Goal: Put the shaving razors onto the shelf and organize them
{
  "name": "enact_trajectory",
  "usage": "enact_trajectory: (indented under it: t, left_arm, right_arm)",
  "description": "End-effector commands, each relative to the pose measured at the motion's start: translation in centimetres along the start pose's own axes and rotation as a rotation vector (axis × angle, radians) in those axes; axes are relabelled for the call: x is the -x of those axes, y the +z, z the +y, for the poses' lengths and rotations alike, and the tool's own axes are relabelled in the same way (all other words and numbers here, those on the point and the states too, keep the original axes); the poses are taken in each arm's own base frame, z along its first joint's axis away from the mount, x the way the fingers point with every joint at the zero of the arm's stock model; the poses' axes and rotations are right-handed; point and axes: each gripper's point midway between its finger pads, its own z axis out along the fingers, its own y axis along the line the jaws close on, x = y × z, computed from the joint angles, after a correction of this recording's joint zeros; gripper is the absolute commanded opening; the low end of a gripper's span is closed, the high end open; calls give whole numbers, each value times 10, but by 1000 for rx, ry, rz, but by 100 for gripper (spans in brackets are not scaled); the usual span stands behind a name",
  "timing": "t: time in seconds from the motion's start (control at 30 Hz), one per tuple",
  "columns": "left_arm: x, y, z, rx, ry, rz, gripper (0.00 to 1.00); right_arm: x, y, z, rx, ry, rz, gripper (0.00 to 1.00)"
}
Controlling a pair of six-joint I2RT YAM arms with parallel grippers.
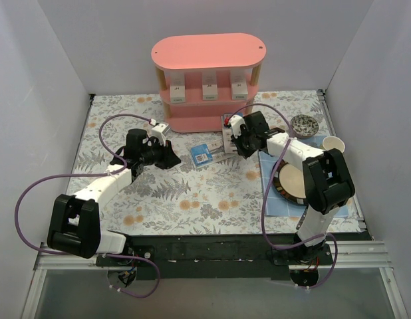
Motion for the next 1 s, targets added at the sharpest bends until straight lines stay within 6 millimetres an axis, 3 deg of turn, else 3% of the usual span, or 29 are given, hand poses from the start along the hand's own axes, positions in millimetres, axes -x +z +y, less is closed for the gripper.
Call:
enact_trajectory:
  t: [0.0,0.13,0.2,0.53,0.97]
  left_arm:
    - [3,-7,-6,0,20,-37,13]
    - [0,-10,-6,8,22,-39,13]
    - [-1,-11,-6,11,23,-41,13]
    - [-3,-11,-5,16,23,-39,13]
    - [-4,-6,-3,8,13,-34,13]
  right_arm:
    - [5,-6,5,53,-436,-59,1]
    - [6,-1,9,99,-723,-109,1]
    - [4,1,13,130,-768,-117,1]
    - [1,36,-15,63,-776,-7,1]
    - [31,47,-39,-42,-804,-38,1]
